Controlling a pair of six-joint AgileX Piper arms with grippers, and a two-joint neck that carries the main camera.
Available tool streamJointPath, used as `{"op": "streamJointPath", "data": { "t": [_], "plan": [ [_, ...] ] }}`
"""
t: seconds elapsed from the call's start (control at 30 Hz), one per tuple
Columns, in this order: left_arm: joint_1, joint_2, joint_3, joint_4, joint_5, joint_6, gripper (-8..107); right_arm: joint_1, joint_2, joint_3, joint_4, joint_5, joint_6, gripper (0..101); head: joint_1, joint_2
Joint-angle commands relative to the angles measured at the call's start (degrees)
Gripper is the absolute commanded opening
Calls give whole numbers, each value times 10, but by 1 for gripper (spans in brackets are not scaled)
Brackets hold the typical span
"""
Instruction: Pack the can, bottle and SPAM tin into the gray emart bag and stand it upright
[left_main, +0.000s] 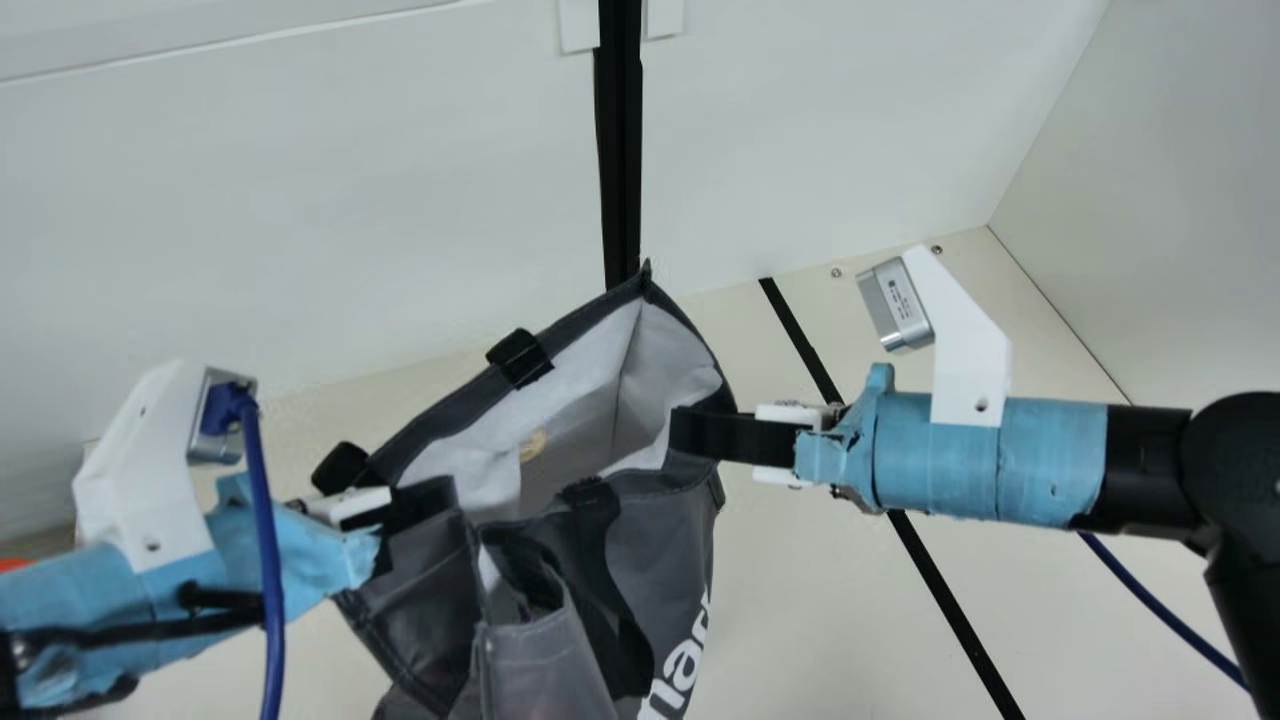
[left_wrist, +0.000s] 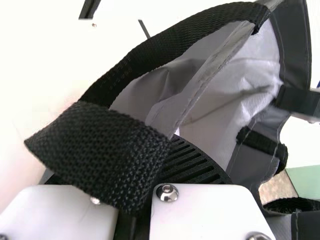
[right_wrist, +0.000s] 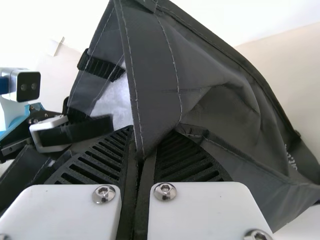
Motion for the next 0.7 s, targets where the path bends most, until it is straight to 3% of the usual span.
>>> {"op": "streamJointPath", "data": {
  "t": [0.0, 0.67],
  "plan": [
    [2, 8, -7, -2, -4, 6, -8, -1, 8, -4, 2, 0, -8, 0, -13, 0],
    [27, 58, -43, -22, -37, 56, -8, -17, 71, -49, -1, 1, -29, 0, -13, 0]
  ]
}}
